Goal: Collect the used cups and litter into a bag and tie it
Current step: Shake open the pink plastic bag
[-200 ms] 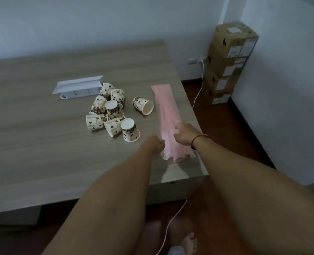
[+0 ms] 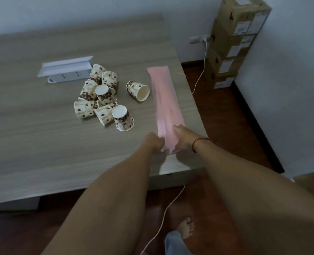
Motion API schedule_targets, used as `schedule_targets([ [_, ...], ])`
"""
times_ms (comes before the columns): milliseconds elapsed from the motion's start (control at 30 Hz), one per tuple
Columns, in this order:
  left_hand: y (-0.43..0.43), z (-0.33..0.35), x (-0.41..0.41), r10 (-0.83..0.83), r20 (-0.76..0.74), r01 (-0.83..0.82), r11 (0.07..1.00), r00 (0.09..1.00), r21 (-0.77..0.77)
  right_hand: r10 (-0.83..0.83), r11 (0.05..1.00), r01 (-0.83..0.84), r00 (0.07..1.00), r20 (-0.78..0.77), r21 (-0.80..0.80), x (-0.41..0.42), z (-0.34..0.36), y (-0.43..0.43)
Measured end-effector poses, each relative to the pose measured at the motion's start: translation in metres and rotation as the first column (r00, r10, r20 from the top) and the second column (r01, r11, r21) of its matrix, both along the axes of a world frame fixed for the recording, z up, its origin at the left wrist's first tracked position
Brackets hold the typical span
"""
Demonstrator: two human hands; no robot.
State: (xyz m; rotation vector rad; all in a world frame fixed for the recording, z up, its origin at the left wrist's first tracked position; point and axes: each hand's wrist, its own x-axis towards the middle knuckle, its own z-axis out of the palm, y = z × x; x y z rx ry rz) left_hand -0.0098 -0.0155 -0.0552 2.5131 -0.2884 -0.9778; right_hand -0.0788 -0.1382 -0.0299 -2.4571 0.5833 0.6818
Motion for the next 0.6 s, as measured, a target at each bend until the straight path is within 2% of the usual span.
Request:
schedule_targets([
  [67,-0.007,-0.011,-0.001,0.060,-0.035,-0.061,0.997,0.998,-0.057,0.020,1.000,-0.020,1.000,-0.011,-0.007,-0.003,-0.012,-0.003],
  [133,-0.016,-0.014,-0.003,0.115,-0.101,-0.127,0.984,0.988,-0.126,-0.023,1.000,0.023,0.999,0.042,-0.006,-0.006,-0.019,-0.006],
  [267,-0.035,0.004,-0.010,0.227,-0.190,-0.274,0.922,0.955,-0.272,-0.304,0.952,0.286,0.930,0.206,0.112,-0.017,-0.016,-0.022],
  [400,-0.064,0.031,-0.013,0.357,-0.267,-0.439,0.808,0.895,-0.393,-0.449,0.893,0.425,0.843,0.295,0.147,-0.028,0.011,-0.050],
  [500,-0.093,0.062,-0.021,0.340,-0.328,-0.464,0.752,0.881,-0.467,-0.571,0.819,0.547,0.753,0.328,0.172,-0.033,0.043,-0.070],
  [600,-0.113,0.095,-0.033,0.193,-0.381,-0.373,0.791,0.904,-0.486,-0.637,0.763,0.625,0.683,0.357,0.165,-0.042,0.067,-0.088],
])
